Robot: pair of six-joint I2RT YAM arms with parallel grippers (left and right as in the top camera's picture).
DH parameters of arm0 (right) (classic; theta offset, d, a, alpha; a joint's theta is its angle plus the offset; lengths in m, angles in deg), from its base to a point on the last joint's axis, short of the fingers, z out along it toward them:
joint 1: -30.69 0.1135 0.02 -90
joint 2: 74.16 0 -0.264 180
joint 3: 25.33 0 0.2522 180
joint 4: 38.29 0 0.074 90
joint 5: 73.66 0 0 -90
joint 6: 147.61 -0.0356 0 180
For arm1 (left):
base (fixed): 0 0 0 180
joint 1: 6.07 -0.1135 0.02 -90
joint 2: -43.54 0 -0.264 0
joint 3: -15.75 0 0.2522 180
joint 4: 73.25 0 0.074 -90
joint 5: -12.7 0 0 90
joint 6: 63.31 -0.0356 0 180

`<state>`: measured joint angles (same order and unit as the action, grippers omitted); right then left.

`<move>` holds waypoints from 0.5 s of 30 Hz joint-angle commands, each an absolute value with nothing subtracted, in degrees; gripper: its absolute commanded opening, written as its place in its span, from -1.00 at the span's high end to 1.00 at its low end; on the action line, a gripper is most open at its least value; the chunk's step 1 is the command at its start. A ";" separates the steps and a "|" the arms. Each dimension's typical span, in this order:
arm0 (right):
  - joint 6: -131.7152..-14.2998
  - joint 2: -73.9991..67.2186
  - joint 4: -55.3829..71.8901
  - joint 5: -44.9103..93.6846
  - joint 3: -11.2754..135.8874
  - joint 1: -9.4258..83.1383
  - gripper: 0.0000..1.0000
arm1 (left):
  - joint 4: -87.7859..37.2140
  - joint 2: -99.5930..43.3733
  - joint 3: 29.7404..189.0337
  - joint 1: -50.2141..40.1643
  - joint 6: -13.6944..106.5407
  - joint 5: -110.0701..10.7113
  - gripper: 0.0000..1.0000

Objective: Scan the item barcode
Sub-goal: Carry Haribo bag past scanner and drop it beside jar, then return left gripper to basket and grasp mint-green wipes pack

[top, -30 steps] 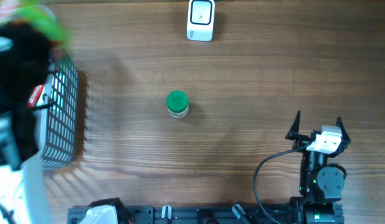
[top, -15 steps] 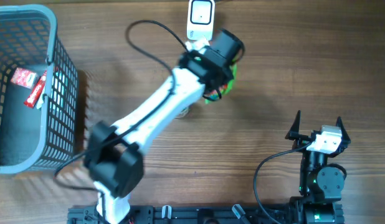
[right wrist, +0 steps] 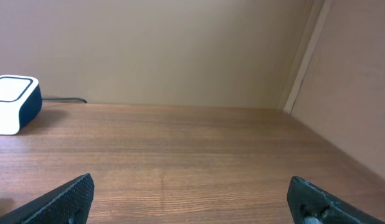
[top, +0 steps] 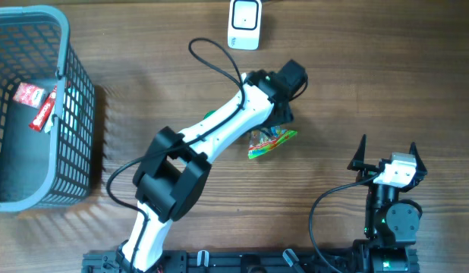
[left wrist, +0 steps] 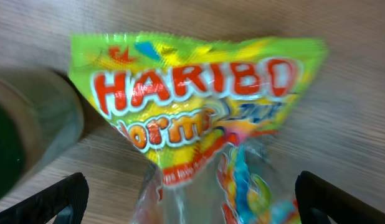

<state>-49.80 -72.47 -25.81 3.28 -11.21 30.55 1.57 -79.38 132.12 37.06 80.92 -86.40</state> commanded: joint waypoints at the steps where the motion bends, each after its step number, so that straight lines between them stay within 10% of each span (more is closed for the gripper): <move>1: -49.42 -72.21 -26.01 3.96 -11.28 30.83 -0.99 | 6.07 -71.57 145.93 35.31 72.36 -86.62 -1.00; 15: -49.42 -72.21 -26.01 3.96 -11.28 30.83 -0.99 | 33.21 -58.06 175.68 -2.48 72.47 -98.88 -1.00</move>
<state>-49.80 -72.45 -25.81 3.28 -11.21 30.55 28.19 -57.76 176.14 10.61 67.70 -96.74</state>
